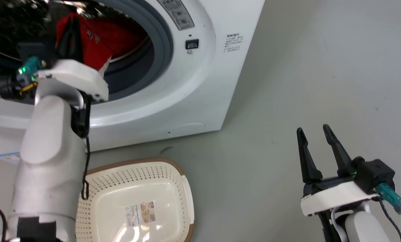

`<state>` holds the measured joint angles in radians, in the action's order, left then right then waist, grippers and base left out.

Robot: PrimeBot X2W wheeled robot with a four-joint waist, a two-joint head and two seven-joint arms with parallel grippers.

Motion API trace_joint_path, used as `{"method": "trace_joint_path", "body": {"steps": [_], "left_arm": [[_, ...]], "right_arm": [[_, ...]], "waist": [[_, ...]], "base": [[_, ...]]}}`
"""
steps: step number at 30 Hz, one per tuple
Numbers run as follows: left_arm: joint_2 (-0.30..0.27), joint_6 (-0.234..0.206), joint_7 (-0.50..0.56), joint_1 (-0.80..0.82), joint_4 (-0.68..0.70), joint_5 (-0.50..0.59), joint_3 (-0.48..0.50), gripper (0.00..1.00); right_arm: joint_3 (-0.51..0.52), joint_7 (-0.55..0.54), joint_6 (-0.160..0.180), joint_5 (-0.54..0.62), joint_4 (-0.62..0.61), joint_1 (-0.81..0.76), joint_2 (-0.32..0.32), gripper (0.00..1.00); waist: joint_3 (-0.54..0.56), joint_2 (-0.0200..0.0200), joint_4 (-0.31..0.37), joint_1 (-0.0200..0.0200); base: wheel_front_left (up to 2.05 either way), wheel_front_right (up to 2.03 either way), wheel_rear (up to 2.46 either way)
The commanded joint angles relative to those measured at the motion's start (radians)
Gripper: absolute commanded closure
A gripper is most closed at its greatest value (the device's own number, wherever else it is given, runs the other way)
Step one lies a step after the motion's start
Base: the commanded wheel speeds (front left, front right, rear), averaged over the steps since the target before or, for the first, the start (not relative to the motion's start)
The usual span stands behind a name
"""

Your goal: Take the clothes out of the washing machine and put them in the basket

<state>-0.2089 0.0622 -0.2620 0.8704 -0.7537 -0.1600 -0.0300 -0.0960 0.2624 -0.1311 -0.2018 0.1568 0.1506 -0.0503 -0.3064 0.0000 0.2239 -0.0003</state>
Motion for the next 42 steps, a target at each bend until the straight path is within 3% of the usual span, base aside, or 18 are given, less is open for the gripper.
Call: {"method": "trace_joint_path", "body": {"steps": [1,19,30,35,42], "left_arm": [[0.004,0.008,-0.003,-0.035,0.030,0.008,0.000,1.00],[0.113,0.029,-0.003,-0.369,0.480,0.003,-0.043,1.00],[0.129,-0.008,0.070,-0.563,0.827,-0.001,-0.093,1.00],[0.133,-0.021,0.125,-0.693,0.819,-0.020,-0.113,1.00],[0.144,-0.054,0.118,-0.815,0.605,-0.062,-0.131,1.00]], "right_arm": [[0.005,0.004,0.001,0.007,0.003,-0.020,0.000,0.00],[0.058,-0.012,0.001,0.030,-0.011,-0.126,0.000,0.00],[0.064,-0.046,0.001,0.044,-0.049,-0.157,0.000,0.00],[0.055,-0.053,0.001,0.046,-0.061,-0.153,0.001,0.00],[0.051,-0.055,0.001,0.050,-0.082,-0.118,0.001,0.00]], "waist": [[0.048,0.0000,-0.027,0.0003],[0.209,0.0000,-0.134,0.0003],[0.218,0.0000,-0.198,0.0003],[0.204,0.0000,-0.205,0.0003],[0.121,0.0000,-0.208,0.0003]], "base": [[0.00,0.00,0.00],[0.00,0.00,0.00],[0.00,0.00,0.00],[0.00,0.00,0.00],[0.00,0.00,0.00]]}}
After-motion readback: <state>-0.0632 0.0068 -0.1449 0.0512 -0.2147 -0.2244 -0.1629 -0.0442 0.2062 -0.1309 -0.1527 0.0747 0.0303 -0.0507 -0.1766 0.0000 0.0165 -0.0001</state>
